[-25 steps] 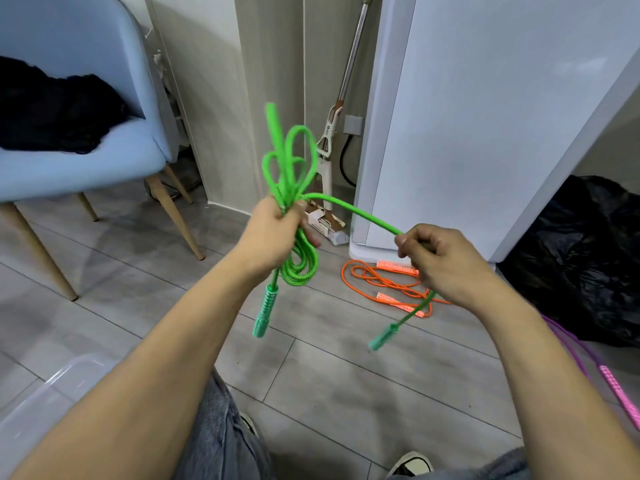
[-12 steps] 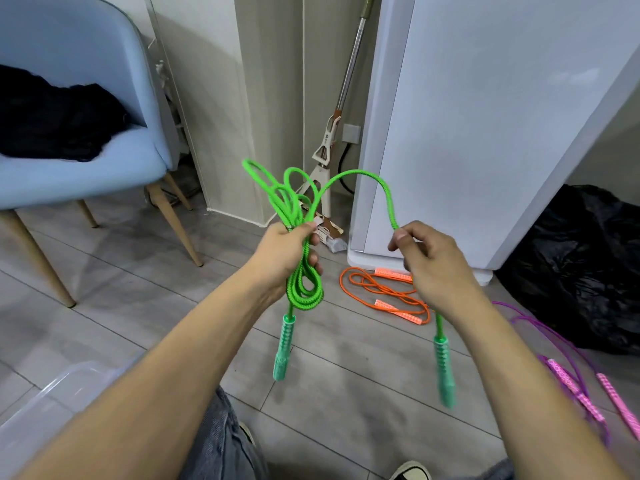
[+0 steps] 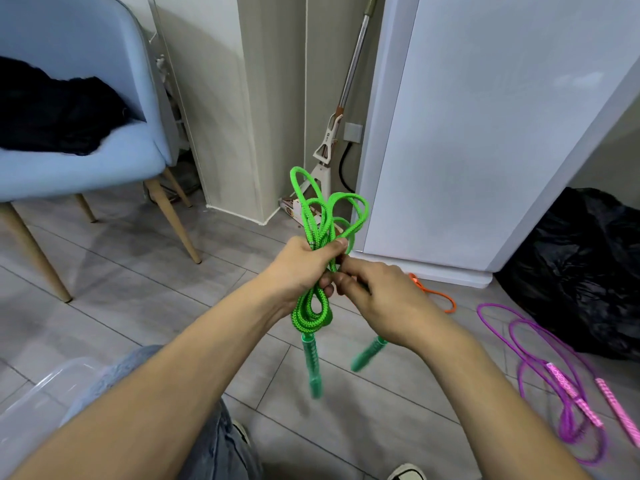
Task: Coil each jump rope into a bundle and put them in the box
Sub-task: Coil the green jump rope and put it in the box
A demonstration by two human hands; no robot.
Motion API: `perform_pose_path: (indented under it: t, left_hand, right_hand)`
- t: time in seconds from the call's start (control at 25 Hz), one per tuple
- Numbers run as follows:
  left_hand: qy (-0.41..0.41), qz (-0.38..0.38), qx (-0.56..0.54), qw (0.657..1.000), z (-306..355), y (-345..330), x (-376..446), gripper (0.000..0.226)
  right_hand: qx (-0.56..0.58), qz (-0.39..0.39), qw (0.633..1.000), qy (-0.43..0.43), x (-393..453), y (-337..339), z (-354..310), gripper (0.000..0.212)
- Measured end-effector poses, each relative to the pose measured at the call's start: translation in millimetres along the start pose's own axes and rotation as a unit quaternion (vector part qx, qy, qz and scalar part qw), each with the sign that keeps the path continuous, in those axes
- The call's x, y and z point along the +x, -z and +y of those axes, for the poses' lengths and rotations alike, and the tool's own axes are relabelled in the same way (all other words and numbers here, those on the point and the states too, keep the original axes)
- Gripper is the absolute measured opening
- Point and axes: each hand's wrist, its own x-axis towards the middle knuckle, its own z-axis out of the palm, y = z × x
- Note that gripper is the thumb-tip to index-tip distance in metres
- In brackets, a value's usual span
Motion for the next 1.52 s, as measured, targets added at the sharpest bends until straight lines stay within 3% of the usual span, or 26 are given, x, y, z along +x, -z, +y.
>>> perform_pose_path:
  t: [0.16,0.32,0.52,0.68,0.88,0.92,1.0,1.08,1.2,1.32,1.44,1.52]
  left_hand:
    - [0.03,0.034,-0.075,0.996,8.2,9.2,7.6,0.021]
    - [0.077,0.092,0.013,0.993,14.6,29.5,16.5,0.014]
    - [0.142,-0.018,0.125,0.982,9.2,30.2,9.2,0.03]
    - [0.078,-0.084,0.288,0.951,-1.3,35.5,9.6,0.014]
    - [-0.015,-0.144,0.464,0.874,2.1,43.4,5.9,0.021]
    - [-0.024,-0.131,0.459,0.878,3.0,40.8,5.5,0.021]
    - [-0.025,-0.08,0.368,0.926,3.0,37.0,5.9,0.019]
    - [-0.034,-0.024,0.267,0.963,5.7,38.6,7.0,0.018]
    - [-0.051,-0.008,0.242,0.969,11.9,46.6,9.5,0.02]
    - [-0.046,-0.044,0.162,0.985,12.3,39.8,7.0,0.032]
    - [-0.07,-0.08,0.113,0.988,13.1,30.9,4.4,0.02]
    - [-0.089,-0.077,0.166,0.979,12.7,33.6,7.3,0.016]
  right_hand:
    - [0.005,-0.023,1.0,-0.014,-1.4,11.2,9.7,0.024]
    - [-0.004,0.008,0.999,-0.046,-8.8,39.0,26.4,0.02]
    - [0.039,0.054,0.997,-0.045,-13.2,45.3,23.4,0.018]
    - [0.016,0.073,0.997,-0.036,-17.1,54.0,22.1,0.012]
    - [0.044,0.091,0.994,-0.038,-20.6,63.5,25.6,0.008]
    - [0.055,0.086,0.994,-0.037,-21.0,63.7,24.8,0.007]
    - [0.076,0.042,0.995,-0.05,-22.5,66.7,23.4,0.01]
    - [0.114,-0.054,0.987,-0.098,-27.5,73.6,25.1,0.013]
    - [0.205,-0.188,0.946,-0.168,-40.0,84.3,24.6,0.039]
    - [0.261,-0.169,0.935,-0.172,-37.5,78.3,22.8,0.048]
    - [0.281,-0.095,0.94,-0.171,-25.4,63.0,18.8,0.037]
    - [0.24,-0.059,0.957,-0.149,-21.4,59.6,16.3,0.023]
